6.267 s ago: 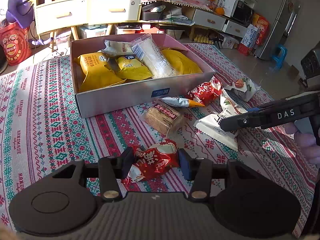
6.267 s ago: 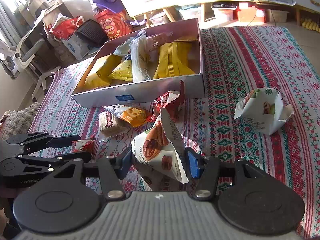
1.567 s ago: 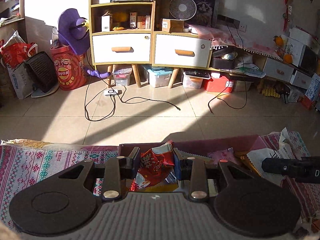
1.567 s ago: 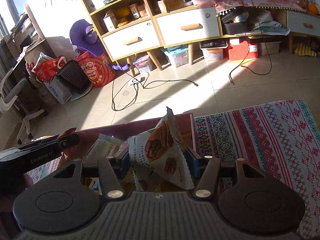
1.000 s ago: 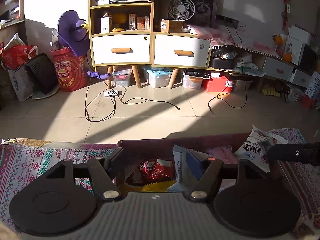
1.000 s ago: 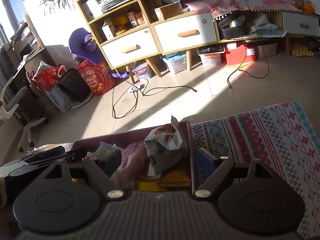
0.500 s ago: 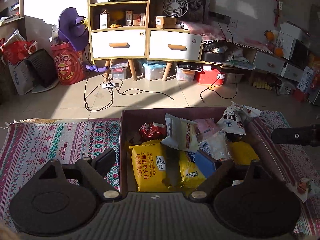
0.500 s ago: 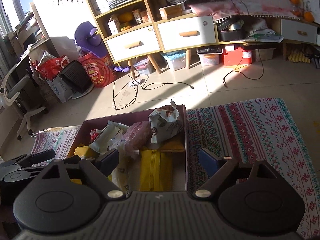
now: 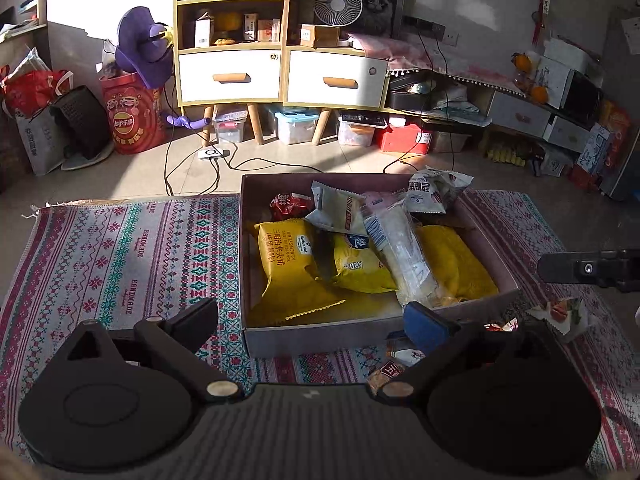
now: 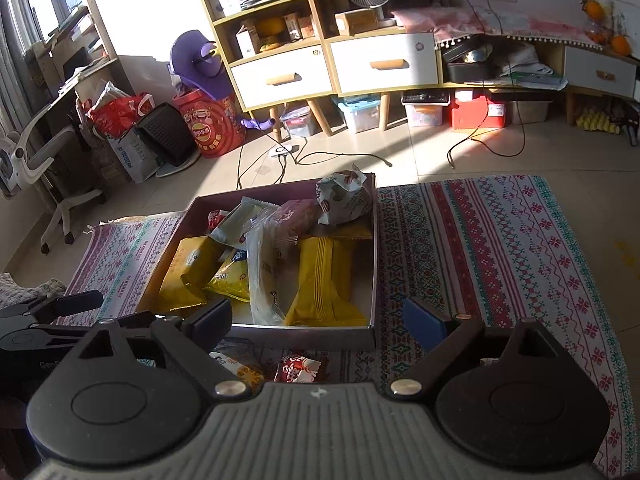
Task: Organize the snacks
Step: 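Move the left gripper to the brown bread pack while the right approaches the paper-wrapped pastry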
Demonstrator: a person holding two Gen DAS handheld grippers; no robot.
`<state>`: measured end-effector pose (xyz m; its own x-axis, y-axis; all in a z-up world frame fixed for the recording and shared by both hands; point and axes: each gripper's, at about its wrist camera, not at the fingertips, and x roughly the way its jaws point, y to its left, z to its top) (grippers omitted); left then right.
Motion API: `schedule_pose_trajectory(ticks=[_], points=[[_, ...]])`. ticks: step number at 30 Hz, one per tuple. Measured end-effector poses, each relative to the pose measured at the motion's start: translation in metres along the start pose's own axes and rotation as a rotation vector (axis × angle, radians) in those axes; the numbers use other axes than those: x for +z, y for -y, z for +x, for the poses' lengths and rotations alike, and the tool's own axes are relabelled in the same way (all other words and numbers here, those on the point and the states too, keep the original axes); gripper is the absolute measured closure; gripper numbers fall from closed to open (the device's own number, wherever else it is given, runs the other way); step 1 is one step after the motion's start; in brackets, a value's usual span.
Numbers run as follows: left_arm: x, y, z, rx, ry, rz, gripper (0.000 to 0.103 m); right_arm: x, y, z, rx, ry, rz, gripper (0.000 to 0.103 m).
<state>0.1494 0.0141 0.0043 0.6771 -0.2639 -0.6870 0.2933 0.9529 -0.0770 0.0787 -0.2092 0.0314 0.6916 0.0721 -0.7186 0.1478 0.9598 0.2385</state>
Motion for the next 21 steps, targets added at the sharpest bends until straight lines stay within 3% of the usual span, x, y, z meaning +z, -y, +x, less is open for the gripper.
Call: schedule_pose_trajectory(ticks=[11,21], points=[[-0.033,0.004,-0.013,-0.016,-0.037,0.009,0.000,-0.026,0.006,-0.015,0.013,-0.006,0.029,0.008],[-0.069,0.013,-0.002,-0.051,-0.072,0.059,0.000,-0.054,0.012,-0.018,-0.003,-0.026,-0.007,0.006]])
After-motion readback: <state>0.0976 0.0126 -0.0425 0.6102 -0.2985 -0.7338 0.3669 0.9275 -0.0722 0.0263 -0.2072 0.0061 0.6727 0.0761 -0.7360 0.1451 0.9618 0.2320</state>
